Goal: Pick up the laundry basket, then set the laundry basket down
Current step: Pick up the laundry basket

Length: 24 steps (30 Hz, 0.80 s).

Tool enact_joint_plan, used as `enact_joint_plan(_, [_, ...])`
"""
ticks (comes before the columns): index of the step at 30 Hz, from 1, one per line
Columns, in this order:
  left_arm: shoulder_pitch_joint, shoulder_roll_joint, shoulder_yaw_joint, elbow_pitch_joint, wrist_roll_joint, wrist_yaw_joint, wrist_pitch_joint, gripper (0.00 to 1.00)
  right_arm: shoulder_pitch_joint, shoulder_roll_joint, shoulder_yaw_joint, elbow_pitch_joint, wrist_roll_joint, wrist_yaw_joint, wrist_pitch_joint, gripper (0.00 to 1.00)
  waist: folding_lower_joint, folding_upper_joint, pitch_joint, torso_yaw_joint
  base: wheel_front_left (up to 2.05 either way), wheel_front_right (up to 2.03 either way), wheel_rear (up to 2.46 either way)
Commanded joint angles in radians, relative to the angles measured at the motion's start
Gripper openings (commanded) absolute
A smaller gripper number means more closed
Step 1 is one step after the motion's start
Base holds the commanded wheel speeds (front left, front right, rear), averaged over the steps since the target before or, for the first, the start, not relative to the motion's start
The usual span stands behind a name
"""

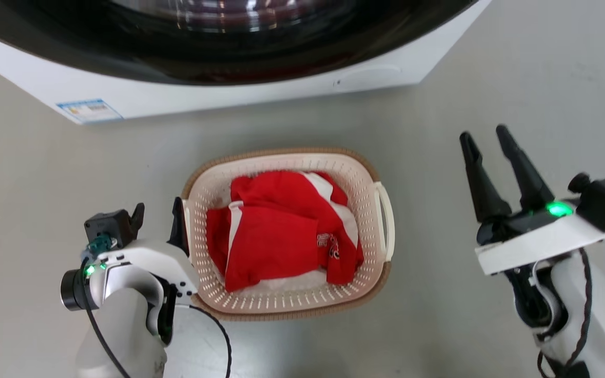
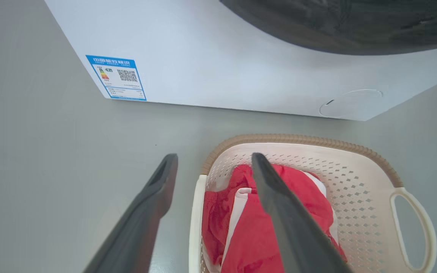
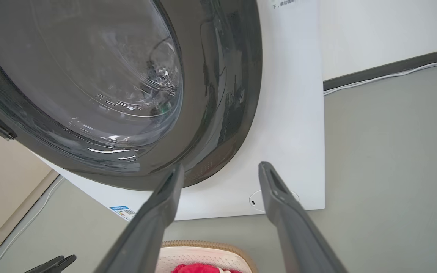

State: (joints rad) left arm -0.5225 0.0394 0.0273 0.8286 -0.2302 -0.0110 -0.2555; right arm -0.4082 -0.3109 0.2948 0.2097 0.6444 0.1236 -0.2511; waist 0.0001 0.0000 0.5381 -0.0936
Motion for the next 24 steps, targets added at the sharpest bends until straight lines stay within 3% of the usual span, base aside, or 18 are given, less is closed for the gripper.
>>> enact_joint_plan(1, [0.044, 0.019, 0.024, -0.039, 0.017, -0.013, -0.006, 1.00, 0.044, -0.002, 0.014, -0.009, 0.000, 0.007, -0.011, 1.00, 0.0000, 0.0000, -0.054, 0.003, 0.00, 0.00, 0.00])
enact_joint_plan(13, [0.170, 0.011, -0.009, -0.258, 0.037, -0.054, -0.006, 1.00, 0.105, 0.024, -0.031, 0.014, -0.023, 0.007, -0.011, 1.00, 0.0000, 0.0000, -0.218, 0.021, 0.00, 0.00, 0.00])
enact_joint_plan(24, [0.253, 0.011, -0.062, -0.415, -0.012, -0.046, -0.006, 1.00, 0.160, 0.039, -0.082, 0.020, -0.057, 0.007, -0.011, 1.00, 0.0000, 0.0000, -0.325, 0.045, 0.00, 0.00, 0.00])
